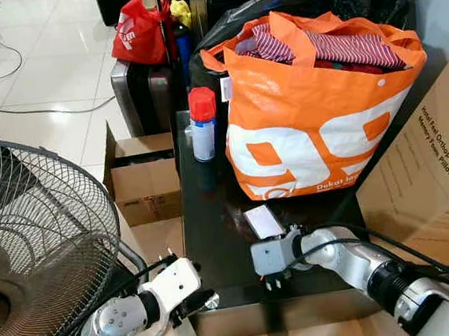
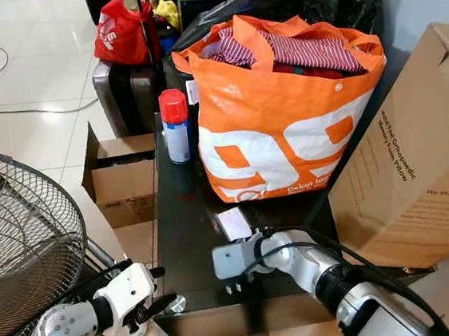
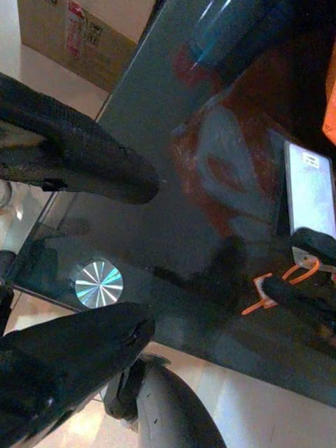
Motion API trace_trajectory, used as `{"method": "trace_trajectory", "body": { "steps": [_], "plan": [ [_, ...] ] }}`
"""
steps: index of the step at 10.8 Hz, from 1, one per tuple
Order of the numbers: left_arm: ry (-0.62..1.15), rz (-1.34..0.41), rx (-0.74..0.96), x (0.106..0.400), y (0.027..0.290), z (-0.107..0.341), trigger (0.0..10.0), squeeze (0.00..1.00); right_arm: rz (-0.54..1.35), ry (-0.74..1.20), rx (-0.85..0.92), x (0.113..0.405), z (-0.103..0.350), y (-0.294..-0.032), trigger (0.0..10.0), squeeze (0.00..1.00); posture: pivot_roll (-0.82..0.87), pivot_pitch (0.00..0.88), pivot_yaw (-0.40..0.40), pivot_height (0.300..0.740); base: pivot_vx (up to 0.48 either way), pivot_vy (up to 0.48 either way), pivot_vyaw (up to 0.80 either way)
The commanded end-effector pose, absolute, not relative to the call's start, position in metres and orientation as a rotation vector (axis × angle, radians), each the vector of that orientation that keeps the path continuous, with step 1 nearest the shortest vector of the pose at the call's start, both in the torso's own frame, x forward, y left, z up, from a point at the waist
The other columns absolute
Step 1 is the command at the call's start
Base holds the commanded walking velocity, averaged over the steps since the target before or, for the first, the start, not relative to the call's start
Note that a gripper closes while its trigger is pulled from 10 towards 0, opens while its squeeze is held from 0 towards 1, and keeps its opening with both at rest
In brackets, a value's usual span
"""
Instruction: Hang keys on a hook
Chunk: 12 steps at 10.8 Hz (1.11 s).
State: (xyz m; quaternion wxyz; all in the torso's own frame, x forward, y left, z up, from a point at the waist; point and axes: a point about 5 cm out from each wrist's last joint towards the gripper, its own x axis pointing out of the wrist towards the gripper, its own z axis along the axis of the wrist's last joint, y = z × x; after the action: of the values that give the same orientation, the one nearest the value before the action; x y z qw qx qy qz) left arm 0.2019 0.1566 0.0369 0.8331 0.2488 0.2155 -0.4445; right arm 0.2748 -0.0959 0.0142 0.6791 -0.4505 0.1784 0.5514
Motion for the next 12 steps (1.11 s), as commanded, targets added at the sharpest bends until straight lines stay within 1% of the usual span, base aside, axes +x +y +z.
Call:
{"method": "trace_trajectory", "body": {
  "steps": [1, 2, 3, 4, 6, 7, 8, 9, 12],
  "plan": [
    [0.453, -0.955, 0.54, 0.201, 0.154, 0.039, 10.0, 0.0, 1.248, 0.378, -0.856, 0.274, 0.022, -0.087, 8.1, 0.0, -0.04, 0.089, -0.046, 0.74, 0.0, 0.0, 0.0],
    [0.454, -0.954, 0.54, 0.201, 0.154, 0.039, 10.0, 0.0, 1.257, 0.35, -0.771, 0.275, 0.029, -0.081, 10.0, 0.0, -0.04, 0.089, -0.045, 0.74, 0.0, 0.0, 0.0],
    [0.455, -0.956, 0.543, 0.202, 0.155, 0.039, 10.0, 0.0, 1.265, 0.317, -0.774, 0.278, 0.036, -0.082, 10.0, 0.0, -0.04, 0.09, -0.046, 0.74, 0.0, 0.0, 0.0],
    [0.455, -0.956, 0.543, 0.202, 0.155, 0.039, 10.0, 0.0, 1.257, 0.338, -0.89, 0.284, 0.035, -0.093, 10.0, 1.0, -0.04, 0.092, -0.048, 0.74, 0.0, 0.0, 0.0],
    [0.456, -0.956, 0.544, 0.202, 0.155, 0.039, 10.0, 0.0, 1.248, 0.327, -1.218, 0.295, 0.036, -0.111, 10.0, 1.0, -0.04, 0.094, -0.051, 0.74, 0.0, 0.0, 0.0],
    [0.457, -0.956, 0.546, 0.202, 0.155, 0.039, 10.0, 0.0, 1.251, 0.318, -1.282, 0.298, 0.038, -0.114, 10.0, 1.0, -0.04, 0.093, -0.051, 0.74, 0.0, 0.0, 0.0],
    [0.457, -0.957, 0.549, 0.202, 0.155, 0.04, 10.0, 0.0, 1.277, 0.318, -1.348, 0.299, 0.039, -0.118, 10.0, 0.16, -0.04, 0.092, -0.051, 0.74, 0.0, 0.0, 0.0],
    [0.457, -0.957, 0.55, 0.202, 0.155, 0.04, 10.0, 0.0, 1.322, 0.335, -1.36, 0.298, 0.038, -0.121, 10.0, 0.0, -0.04, 0.092, -0.05, 0.74, 0.0, 0.0, 0.0],
    [0.46, -0.96, 0.551, 0.203, 0.155, 0.04, 10.0, 0.0, 1.332, 0.326, -1.396, 0.295, 0.031, -0.118, 10.0, 0.0, -0.04, 0.09, -0.052, 0.74, 0.0, 0.0, 0.0]
  ]
}}
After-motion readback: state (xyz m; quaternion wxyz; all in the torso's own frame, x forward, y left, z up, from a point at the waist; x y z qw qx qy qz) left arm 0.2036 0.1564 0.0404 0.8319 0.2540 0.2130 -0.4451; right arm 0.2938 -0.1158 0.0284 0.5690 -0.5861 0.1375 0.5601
